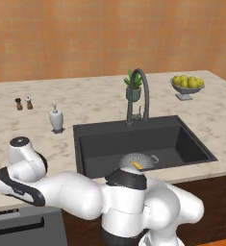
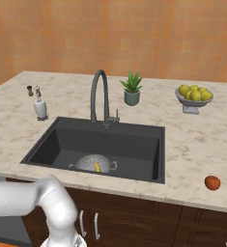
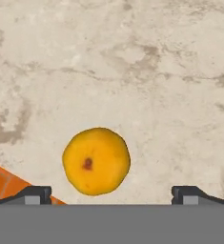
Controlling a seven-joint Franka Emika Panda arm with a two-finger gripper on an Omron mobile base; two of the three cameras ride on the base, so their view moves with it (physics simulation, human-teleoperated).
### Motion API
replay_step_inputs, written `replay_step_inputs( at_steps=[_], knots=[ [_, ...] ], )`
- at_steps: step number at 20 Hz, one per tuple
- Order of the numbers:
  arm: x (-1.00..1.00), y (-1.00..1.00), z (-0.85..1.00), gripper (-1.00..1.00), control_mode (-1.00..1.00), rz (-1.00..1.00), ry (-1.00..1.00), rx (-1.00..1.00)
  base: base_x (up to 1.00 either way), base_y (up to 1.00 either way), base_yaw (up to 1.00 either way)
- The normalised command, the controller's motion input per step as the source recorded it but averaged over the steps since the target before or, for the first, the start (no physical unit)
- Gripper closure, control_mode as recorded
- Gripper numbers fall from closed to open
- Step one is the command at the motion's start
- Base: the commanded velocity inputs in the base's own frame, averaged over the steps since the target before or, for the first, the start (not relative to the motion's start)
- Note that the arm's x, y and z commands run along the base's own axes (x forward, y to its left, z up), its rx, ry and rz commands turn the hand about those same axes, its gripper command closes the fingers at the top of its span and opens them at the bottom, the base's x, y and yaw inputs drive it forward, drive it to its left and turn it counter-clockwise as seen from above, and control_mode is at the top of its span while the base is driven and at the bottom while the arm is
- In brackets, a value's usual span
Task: Put the colander in the sink, put the orange, banana, tangerine in the colander, and turn on the sink faucet and pour water over the colander.
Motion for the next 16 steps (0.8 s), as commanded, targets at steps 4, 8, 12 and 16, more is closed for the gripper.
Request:
replay_step_inputs(
  at_steps=[4,8,12,16],
  knots=[
    [0.3,0.47,-0.29,-1.0,-1.0,0.0,0.06,-0.03,0.0,0.0,0.0],
    [0.06,0.26,-0.21,-1.0,-1.0,0.0,0.09,-0.03,0.0,0.0,0.0],
    [-0.13,-0.02,-0.18,-1.0,-1.0,0.0,0.03,-0.06,0.0,0.0,0.0],
    [-0.17,-0.19,-0.17,-1.0,-1.0,0.0,0.0,-0.08,0.0,0.0,0.0]
  ],
)
